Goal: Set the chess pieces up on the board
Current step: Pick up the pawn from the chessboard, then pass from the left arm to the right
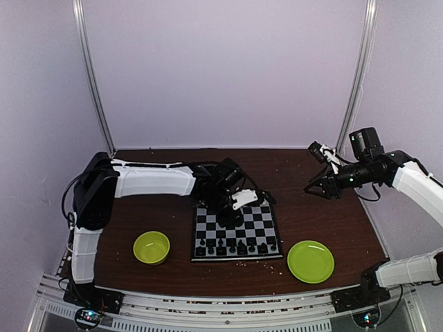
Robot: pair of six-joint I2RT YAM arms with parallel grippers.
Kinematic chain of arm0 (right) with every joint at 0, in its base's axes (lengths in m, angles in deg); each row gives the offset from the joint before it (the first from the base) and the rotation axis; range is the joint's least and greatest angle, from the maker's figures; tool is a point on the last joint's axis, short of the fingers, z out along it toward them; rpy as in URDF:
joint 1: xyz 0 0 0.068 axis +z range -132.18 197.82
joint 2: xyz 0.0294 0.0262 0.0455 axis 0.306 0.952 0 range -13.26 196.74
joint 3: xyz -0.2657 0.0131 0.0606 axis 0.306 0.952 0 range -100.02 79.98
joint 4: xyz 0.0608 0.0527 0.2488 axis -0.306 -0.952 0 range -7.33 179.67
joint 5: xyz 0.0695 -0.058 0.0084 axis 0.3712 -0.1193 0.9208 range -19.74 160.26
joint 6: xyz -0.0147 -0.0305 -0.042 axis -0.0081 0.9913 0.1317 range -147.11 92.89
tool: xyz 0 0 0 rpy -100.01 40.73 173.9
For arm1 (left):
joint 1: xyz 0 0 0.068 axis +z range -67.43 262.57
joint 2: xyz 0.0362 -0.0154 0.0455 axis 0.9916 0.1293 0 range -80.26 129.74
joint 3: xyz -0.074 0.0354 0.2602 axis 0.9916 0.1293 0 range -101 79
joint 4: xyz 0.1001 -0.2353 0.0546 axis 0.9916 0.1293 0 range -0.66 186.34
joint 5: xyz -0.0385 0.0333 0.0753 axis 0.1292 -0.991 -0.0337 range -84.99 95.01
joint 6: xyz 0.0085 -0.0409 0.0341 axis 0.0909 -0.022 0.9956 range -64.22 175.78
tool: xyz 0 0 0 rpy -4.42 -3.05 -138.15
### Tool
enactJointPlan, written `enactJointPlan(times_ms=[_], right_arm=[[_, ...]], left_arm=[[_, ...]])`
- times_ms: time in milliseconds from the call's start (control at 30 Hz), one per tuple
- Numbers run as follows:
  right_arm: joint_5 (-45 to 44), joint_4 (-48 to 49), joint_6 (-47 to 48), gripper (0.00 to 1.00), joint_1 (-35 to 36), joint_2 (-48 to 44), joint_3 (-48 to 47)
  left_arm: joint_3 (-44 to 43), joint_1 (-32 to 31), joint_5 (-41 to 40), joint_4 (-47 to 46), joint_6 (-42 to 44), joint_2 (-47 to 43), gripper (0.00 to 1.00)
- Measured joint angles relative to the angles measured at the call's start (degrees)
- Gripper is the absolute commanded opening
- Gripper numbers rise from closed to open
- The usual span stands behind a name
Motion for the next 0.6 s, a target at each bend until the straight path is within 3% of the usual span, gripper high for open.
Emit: enactJointPlan(times_ms=[233, 400, 600], right_arm=[[5.66, -6.34, -4.7, 0.4, -0.55, 8.76, -11.72], [11.91, -13.35, -5.68, 0.4, 0.26, 15.41, -20.04], [19.39, -16.63, -8.68, 0.4, 2.05, 18.18, -24.22]], left_arm=[[5.64, -0.31, -1.53, -15.74, -4.57, -15.98, 0.1], [5.62, -2.47, -2.89, -23.12, -5.05, -19.12, 0.11], [5.27, -5.9, -3.89, -24.65, -5.01, -18.86, 0.12]])
